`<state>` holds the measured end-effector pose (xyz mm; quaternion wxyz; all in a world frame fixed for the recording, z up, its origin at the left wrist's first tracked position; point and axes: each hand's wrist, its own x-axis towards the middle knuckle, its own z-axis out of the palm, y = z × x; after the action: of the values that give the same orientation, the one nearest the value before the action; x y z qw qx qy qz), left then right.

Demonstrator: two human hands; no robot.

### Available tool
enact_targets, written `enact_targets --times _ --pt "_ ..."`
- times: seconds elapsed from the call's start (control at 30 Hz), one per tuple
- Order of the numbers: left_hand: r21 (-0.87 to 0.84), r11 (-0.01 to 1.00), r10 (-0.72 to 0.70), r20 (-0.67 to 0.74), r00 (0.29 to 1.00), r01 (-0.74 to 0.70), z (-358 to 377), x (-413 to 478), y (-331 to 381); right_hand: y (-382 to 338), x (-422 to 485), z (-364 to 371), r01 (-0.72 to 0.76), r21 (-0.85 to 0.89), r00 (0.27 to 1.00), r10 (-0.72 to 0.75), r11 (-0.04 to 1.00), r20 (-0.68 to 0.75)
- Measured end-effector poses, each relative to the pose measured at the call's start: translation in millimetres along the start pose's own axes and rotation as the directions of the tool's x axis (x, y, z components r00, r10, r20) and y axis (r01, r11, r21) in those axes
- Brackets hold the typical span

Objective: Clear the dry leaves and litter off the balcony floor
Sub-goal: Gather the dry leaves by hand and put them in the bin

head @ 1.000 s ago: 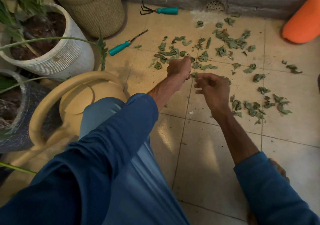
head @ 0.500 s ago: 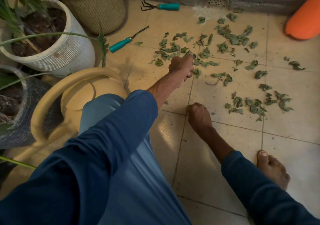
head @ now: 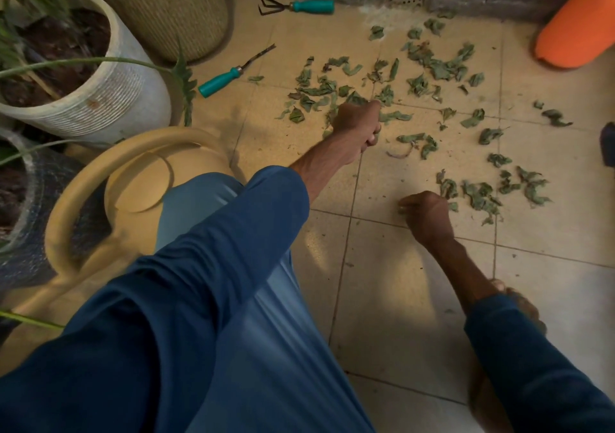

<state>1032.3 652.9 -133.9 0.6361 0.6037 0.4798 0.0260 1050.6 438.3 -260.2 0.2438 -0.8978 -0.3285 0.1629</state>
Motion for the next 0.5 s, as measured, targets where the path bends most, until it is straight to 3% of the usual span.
enact_targets --times 0.17,0.27,0.33,0.43,0.5 --pt "-0.005 1.000 -0.006 0.007 1.000 0.006 4.5 0.9 -0.3 -13.2 -15.2 13.5 0.024 -0.140 0.995 -0.037 0.990 -0.091" --pt "-0.009 1.000 0.000 0.026 1.000 0.000 7.6 0.4 -1.0 -16.1 -18.4 24.2 0.017 -0.280 1.000 -0.023 0.960 -0.020" --pt "-0.017 1.000 -0.002 0.060 0.998 0.003 8.3 1.0 -1.6 -16.7 -15.3 23.1 0.012 -0.277 1.000 -0.014 0.961 -0.007" --pt "-0.004 1.000 -0.026 0.103 0.994 0.027 7.7 1.8 -3.4 -20.5 -7.0 5.3 -0.033 0.007 0.996 0.034 0.999 -0.082" --pt "0.016 0.999 -0.052 0.123 0.991 0.050 8.0 2.2 -4.8 -29.9 -1.1 -16.9 -0.107 0.280 0.974 0.158 0.954 -0.165"
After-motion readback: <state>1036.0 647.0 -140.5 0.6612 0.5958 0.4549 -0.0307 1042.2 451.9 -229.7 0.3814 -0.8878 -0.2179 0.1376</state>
